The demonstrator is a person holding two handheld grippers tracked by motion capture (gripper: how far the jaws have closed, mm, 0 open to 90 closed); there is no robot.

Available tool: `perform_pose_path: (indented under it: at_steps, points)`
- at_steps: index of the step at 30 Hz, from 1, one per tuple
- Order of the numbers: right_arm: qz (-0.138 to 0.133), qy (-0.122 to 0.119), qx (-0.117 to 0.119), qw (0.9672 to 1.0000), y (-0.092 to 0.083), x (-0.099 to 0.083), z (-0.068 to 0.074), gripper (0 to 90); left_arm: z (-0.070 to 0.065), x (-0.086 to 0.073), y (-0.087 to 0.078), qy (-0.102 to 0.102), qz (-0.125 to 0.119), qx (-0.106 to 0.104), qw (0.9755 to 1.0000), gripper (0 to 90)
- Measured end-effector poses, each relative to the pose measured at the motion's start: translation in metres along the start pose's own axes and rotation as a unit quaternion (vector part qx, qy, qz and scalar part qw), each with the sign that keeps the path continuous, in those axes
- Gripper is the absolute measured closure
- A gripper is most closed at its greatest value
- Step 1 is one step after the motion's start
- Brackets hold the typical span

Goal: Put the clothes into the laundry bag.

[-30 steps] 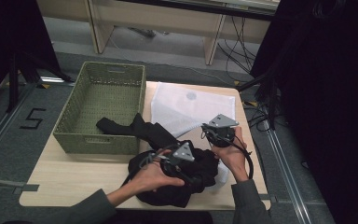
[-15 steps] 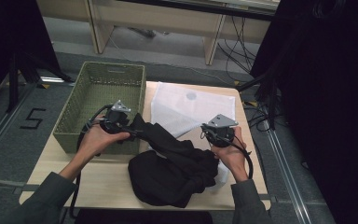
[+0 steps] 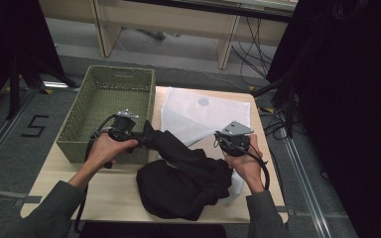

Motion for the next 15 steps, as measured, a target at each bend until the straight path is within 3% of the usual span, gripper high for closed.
perform_pose_path:
  at_steps: [4, 7, 9, 11, 15]
  points:
    - [0.002, 0.000, 0.003, 1.0000, 0.000, -0.001, 0.000, 88.5, 0.001, 0.005, -0.004, -0.003, -0.026, 0.009, 0.9996, 59.4]
    - [0.002, 0.000, 0.000, 1.0000, 0.000, 0.000, 0.001, 88.5, 0.000, 0.008, -0.005, 0.007, -0.031, 0.016, 0.9993, 70.9]
    - [-0.001, 0.001, -0.001, 1.0000, 0.000, 0.000, 0.001, 88.5, 0.001, 0.011, -0.007, 0.019, -0.042, 0.025, 0.9986, 72.9]
    - [-0.002, -0.002, -0.001, 1.0000, 0.000, 0.000, 0.000, 88.5, 0.000, 0.014, -0.011, 0.030, -0.050, 0.023, 0.9980, 85.4]
    - [0.000, -0.002, 0.000, 1.0000, 0.000, 0.000, 0.000, 88.6, -0.009, 0.021, -0.017, 0.046, -0.064, 0.019, 0.9967, 87.7]
Point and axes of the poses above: each handheld gripper's, and its own axes: y roughly forward along the jaws, x roughly out of its top, z roughly to its left, the point moved 9 cm from there along y, roughly forward along the jaws, and after that the axes turned 5 degrees about -x, right-handed, at the moved point
